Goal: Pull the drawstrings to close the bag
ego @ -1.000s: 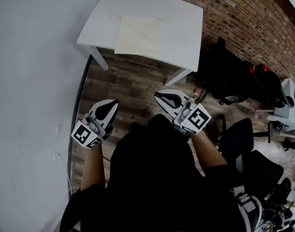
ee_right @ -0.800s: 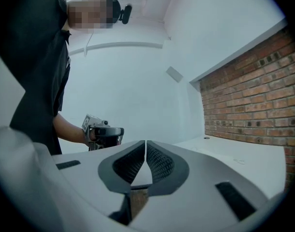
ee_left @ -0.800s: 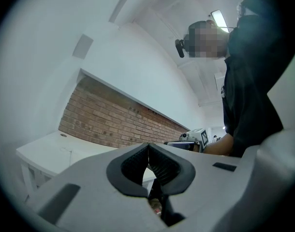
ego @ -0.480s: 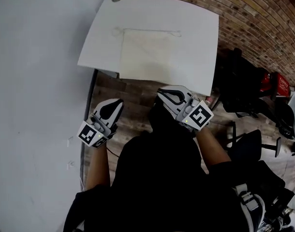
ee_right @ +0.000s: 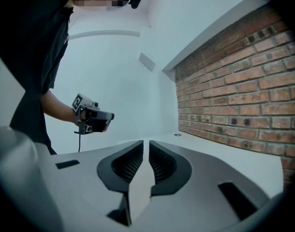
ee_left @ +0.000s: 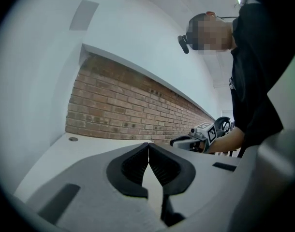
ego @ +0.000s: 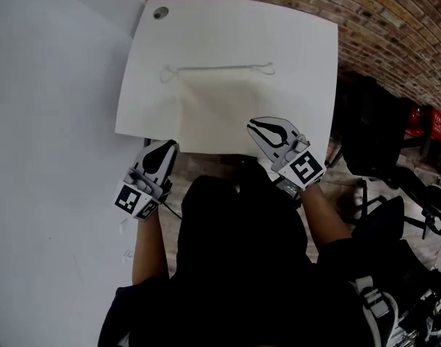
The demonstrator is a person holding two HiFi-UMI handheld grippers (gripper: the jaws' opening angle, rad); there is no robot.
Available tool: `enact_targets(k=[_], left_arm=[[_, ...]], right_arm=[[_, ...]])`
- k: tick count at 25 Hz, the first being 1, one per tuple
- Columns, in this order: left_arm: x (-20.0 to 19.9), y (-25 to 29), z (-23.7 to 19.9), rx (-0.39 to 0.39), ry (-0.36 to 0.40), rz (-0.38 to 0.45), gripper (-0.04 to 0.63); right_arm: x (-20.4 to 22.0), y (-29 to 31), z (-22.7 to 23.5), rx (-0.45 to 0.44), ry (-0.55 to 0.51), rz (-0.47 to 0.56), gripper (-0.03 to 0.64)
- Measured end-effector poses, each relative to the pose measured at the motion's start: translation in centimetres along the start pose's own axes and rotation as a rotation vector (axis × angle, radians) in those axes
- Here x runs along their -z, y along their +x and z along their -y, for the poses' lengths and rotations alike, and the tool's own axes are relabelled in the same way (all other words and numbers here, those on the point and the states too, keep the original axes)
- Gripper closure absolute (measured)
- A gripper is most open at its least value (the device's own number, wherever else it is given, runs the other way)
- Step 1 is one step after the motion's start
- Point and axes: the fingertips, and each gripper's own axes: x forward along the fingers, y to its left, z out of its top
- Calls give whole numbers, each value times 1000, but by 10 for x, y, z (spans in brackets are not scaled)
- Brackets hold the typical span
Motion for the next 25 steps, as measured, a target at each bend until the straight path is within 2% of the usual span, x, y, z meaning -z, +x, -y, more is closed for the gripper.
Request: enact_targets(k=[3, 7, 12, 15, 20, 25], left_arm=[[7, 14, -32, -7, -5, -22, 578], [26, 32, -76, 36, 7, -94, 578], [40, 70, -106, 206, -81, -124, 578], [48, 89, -114, 308, -98, -144, 578], [66, 111, -116, 415, -29, -178, 578], [78, 130, -108, 448, 9, -171, 578]], right_arm=[[19, 10, 28, 88, 18, -25, 560], [41, 21, 63, 252, 20, -80, 557], [70, 35, 104, 455, -116, -215, 531], [89, 32, 128, 556, -210, -303, 529], [122, 49, 161, 598, -323, -395, 503], [140, 63, 173, 601, -440, -478, 489]])
